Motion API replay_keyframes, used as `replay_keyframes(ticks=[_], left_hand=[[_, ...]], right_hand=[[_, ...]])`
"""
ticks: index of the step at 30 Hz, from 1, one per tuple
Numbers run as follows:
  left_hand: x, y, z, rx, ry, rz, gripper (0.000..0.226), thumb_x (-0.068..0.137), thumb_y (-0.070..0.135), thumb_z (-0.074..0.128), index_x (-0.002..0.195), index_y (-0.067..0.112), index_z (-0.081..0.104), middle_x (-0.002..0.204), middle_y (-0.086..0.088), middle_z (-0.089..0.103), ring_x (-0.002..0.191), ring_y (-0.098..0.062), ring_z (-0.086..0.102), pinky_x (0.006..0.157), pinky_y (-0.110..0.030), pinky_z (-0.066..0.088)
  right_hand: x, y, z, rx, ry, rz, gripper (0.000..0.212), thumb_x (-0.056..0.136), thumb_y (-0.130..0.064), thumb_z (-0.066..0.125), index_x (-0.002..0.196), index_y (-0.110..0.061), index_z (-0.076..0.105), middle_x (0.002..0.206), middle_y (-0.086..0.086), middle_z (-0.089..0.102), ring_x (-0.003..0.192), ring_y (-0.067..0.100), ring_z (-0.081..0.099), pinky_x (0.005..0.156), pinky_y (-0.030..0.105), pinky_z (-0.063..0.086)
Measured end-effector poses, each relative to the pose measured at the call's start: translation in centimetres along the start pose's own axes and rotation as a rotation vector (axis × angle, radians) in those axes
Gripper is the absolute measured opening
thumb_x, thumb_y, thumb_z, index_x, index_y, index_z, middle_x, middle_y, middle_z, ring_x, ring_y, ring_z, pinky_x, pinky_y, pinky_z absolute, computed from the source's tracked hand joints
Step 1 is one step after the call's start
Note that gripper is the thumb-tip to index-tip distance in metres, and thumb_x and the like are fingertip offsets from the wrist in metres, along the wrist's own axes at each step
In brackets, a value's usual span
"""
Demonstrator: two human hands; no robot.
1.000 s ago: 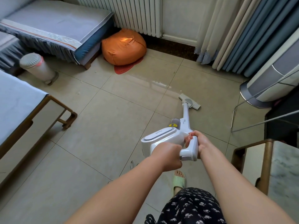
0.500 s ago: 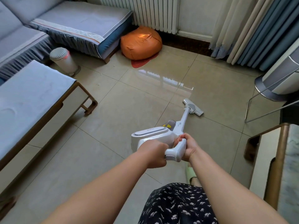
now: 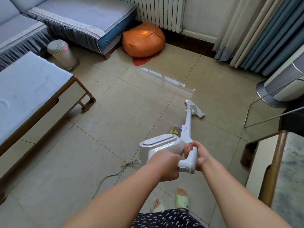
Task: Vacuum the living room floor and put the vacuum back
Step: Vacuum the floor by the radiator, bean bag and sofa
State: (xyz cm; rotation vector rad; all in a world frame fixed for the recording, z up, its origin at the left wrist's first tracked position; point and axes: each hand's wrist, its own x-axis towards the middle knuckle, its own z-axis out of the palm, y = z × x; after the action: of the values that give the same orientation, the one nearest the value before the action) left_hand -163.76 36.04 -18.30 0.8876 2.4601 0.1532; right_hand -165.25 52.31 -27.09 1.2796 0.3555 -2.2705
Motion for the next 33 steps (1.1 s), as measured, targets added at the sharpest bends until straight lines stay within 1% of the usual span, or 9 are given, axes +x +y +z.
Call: replay_keyframes(ticks=[1,5,7,10,14,20,26,28,33], left_hand=[[0.8,0.6,0.0,-0.005,0.005,-0.001,0.014,0.080,0.023,0.058,0.094,0.018,0.062,0.091,-0.006,0.067,0.085,-0.031,0.060,0.064,-0.028,0.036],[3.1,1.8,-0.4,-0.020,0.024,-0.019,0.016,0.080,0.020,0.060,0.095,0.018,0.063,0.091,-0.005,0.067,0.085,-0.030,0.059,0.065,-0.028,0.037],[3.9,1.6,-0.7,-0.030,0.021,-0.045,0.015,0.080,0.020,0.060,0.095,0.018,0.063,0.091,-0.005,0.066,0.085,-0.029,0.059,0.064,-0.027,0.036],[4.0,0.7,-0.9,-0.070,0.015,-0.101,0.014,0.079,0.020,0.059,0.093,0.019,0.061,0.091,-0.004,0.065,0.087,-0.029,0.058,0.064,-0.028,0.037],[2.7,-1.3,-1.4,-0.092,0.041,-0.169,0.011,0.079,0.019,0.057,0.091,0.020,0.060,0.091,-0.002,0.065,0.086,-0.027,0.058,0.065,-0.028,0.039],[-2.9,-5.8,-1.5,-0.060,0.059,-0.234,0.013,0.079,0.021,0.056,0.090,0.024,0.063,0.088,0.001,0.065,0.081,-0.024,0.057,0.063,-0.028,0.039],[-11.9,-10.5,1.3,-0.047,0.078,-0.310,0.014,0.077,0.024,0.054,0.087,0.024,0.064,0.085,0.001,0.066,0.078,-0.025,0.059,0.059,-0.028,0.037],[-15.7,-12.3,2.2,-0.042,0.088,-0.334,0.012,0.077,0.025,0.054,0.086,0.024,0.062,0.087,0.001,0.067,0.079,-0.024,0.059,0.059,-0.028,0.035],[-22.2,-14.6,3.0,-0.064,0.131,-0.399,0.005,0.077,0.025,0.054,0.080,0.028,0.052,0.090,0.000,0.067,0.082,-0.025,0.058,0.060,-0.028,0.033]], right_hand=[[0.0,-0.9,-0.4,-0.001,-0.002,0.006,0.021,0.061,-0.001,0.060,0.057,-0.012,0.042,0.043,-0.004,0.042,0.031,0.007,0.042,0.034,0.016,0.041],[0.0,-3.8,-0.5,-0.009,0.017,0.006,0.015,0.072,-0.010,0.047,0.058,-0.012,0.043,0.044,-0.005,0.043,0.032,0.006,0.043,0.033,0.016,0.041],[0.2,-4.5,-0.1,-0.005,0.018,0.018,0.019,0.072,-0.011,0.050,0.054,-0.011,0.043,0.043,-0.005,0.043,0.031,0.006,0.043,0.033,0.016,0.041],[0.6,-4.5,1.0,-0.039,0.034,0.023,0.027,0.074,-0.013,0.054,0.049,-0.012,0.044,0.043,-0.004,0.042,0.032,0.008,0.043,0.035,0.016,0.041],[1.0,-3.0,3.4,-0.077,0.012,0.005,0.022,0.069,-0.007,0.048,0.049,-0.012,0.041,0.045,-0.004,0.042,0.035,0.009,0.043,0.039,0.016,0.044],[1.8,3.6,6.5,-0.100,-0.029,0.037,0.026,0.068,-0.006,0.045,0.043,-0.010,0.043,0.046,-0.005,0.041,0.038,0.009,0.042,0.044,0.016,0.044],[2.9,13.4,8.7,-0.171,-0.026,0.099,0.025,0.067,-0.005,0.045,0.043,-0.010,0.042,0.048,-0.005,0.040,0.041,0.008,0.043,0.048,0.018,0.044],[3.1,17.6,9.8,-0.195,-0.034,0.113,0.023,0.066,-0.004,0.046,0.045,-0.011,0.042,0.048,-0.005,0.040,0.040,0.009,0.043,0.049,0.019,0.044],[3.6,24.2,11.8,-0.289,-0.014,0.129,0.017,0.064,-0.002,0.047,0.052,-0.012,0.040,0.051,-0.004,0.041,0.042,0.010,0.042,0.046,0.018,0.045]])
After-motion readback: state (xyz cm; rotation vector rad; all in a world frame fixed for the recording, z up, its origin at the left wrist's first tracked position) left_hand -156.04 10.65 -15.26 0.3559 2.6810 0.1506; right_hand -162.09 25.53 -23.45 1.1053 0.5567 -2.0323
